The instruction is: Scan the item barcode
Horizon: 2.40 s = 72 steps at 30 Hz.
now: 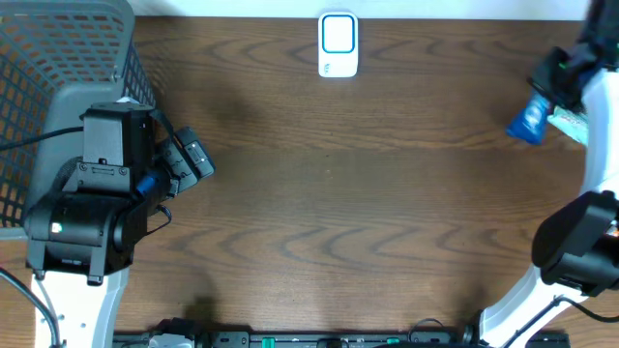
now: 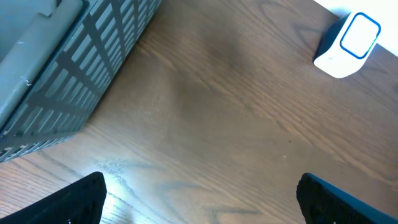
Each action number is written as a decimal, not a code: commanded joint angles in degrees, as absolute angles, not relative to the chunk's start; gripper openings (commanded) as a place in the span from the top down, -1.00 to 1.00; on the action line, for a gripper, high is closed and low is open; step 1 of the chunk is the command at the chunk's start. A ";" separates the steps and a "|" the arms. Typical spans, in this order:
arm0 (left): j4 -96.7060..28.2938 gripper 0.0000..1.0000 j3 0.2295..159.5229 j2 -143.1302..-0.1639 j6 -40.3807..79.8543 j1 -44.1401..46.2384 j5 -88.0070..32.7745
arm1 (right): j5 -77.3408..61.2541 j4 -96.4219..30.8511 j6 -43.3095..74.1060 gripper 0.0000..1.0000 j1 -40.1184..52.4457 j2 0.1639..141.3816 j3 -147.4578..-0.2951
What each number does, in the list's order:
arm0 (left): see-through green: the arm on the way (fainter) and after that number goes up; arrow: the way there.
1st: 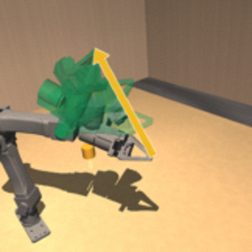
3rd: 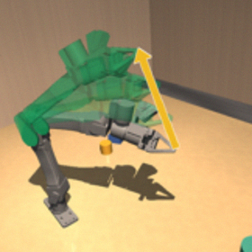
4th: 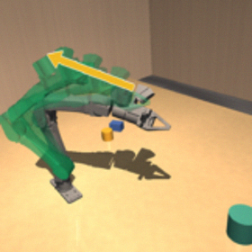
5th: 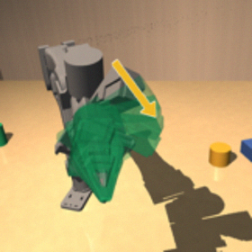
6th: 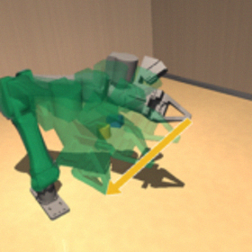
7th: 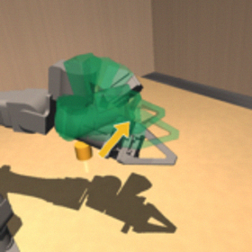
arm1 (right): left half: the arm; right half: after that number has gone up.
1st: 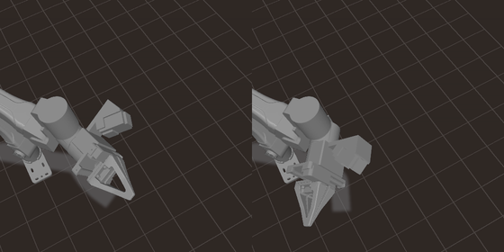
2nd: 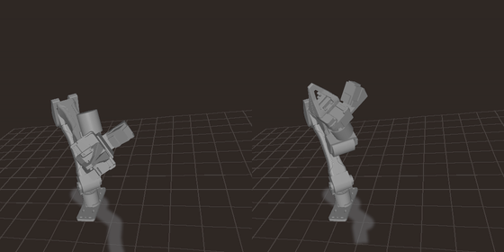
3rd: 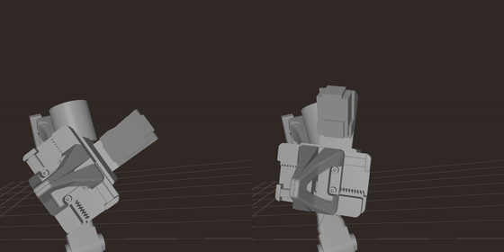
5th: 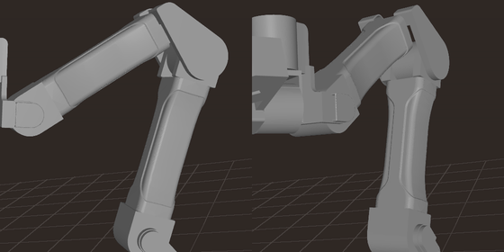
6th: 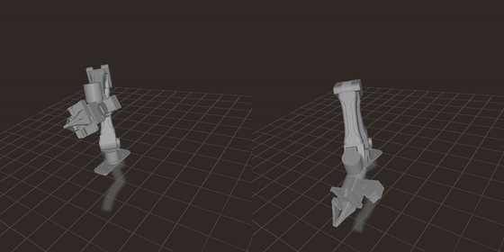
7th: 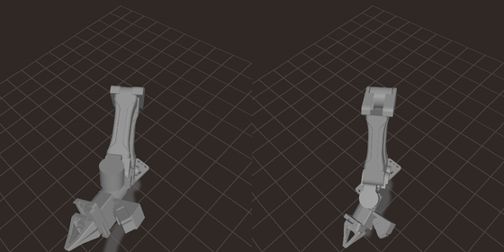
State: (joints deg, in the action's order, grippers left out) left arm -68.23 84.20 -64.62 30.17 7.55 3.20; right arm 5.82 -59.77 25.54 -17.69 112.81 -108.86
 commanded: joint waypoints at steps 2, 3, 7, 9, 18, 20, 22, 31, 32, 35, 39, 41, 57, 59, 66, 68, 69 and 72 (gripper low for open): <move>-68.36 -0.96 84.62 -64.73 30.04 7.29 3.88 | 14.70 -59.57 16.27 0.98 -24.05 113.80 -108.88; -68.36 -0.96 84.62 -64.73 30.04 7.29 3.88 | 14.63 -59.31 15.81 0.98 -25.08 113.84 -108.88; -68.36 -0.96 84.62 -64.73 30.04 7.29 3.90 | 14.48 -57.87 15.75 0.98 -28.62 113.93 -108.88; -68.36 -0.96 84.62 -64.73 30.04 7.29 3.90 | 14.50 -56.77 15.42 0.88 -29.76 113.93 -108.84; -68.36 -0.96 84.62 -64.73 30.04 7.29 3.88 | 14.59 -55.00 14.26 -0.59 -31.46 115.83 -108.84; -68.36 -0.96 84.62 -64.73 30.04 7.29 3.90 | 12.88 -56.16 14.04 -0.64 -31.40 116.53 -108.84; -68.36 -0.96 84.62 -64.73 30.04 7.29 3.90 | 7.53 -58.24 12.67 -0.65 -31.24 117.27 -108.84; -68.36 -0.96 84.62 -64.73 30.04 7.29 3.90 | -14.24 -64.23 15.25 -0.52 -29.12 112.25 -108.84; -68.36 -0.96 84.62 -64.73 30.04 7.29 3.90 | -16.64 -65.19 14.76 -0.56 -28.95 110.78 -108.84; -68.36 -0.96 84.62 -64.73 30.04 7.29 3.88 | -20.67 -70.11 12.93 -0.62 -28.53 104.33 -108.84; -68.36 -0.96 84.62 -64.73 30.04 7.29 3.90 | -20.69 -76.88 11.00 -0.68 -27.64 96.40 -108.14; -68.36 -0.96 84.62 -64.73 30.02 7.29 3.90 | -20.97 -78.59 10.11 -0.65 -26.46 92.40 -106.26; -68.36 -0.96 84.62 -64.73 30.04 7.29 3.90 | -21.17 -68.75 27.24 -0.98 -5.74 56.55 -60.95; -68.36 -0.95 84.62 -64.73 30.04 7.29 3.90 | -21.15 -68.82 32.49 -0.99 -5.63 55.90 -57.98; -68.36 -0.96 84.62 -64.73 30.04 7.29 3.90 | -21.12 -68.82 33.82 -0.99 -5.63 56.73 -51.05; -68.36 -0.96 84.62 -64.73 30.04 7.29 3.88 | -20.86 -70.17 33.19 -0.99 -5.63 57.06 -50.13; -68.36 -0.96 84.62 -64.73 30.02 7.29 3.90 | -19.94 -70.57 33.17 -0.98 -5.63 57.10 -49.87; -68.36 -0.96 84.62 -64.73 30.02 7.29 3.90 | -18.33 -70.61 32.80 -0.99 -5.56 57.17 -49.65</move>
State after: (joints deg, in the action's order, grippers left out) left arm -68.25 84.20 -64.62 30.17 7.55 3.18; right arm -20.36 -70.70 32.08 -6.02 57.12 -50.04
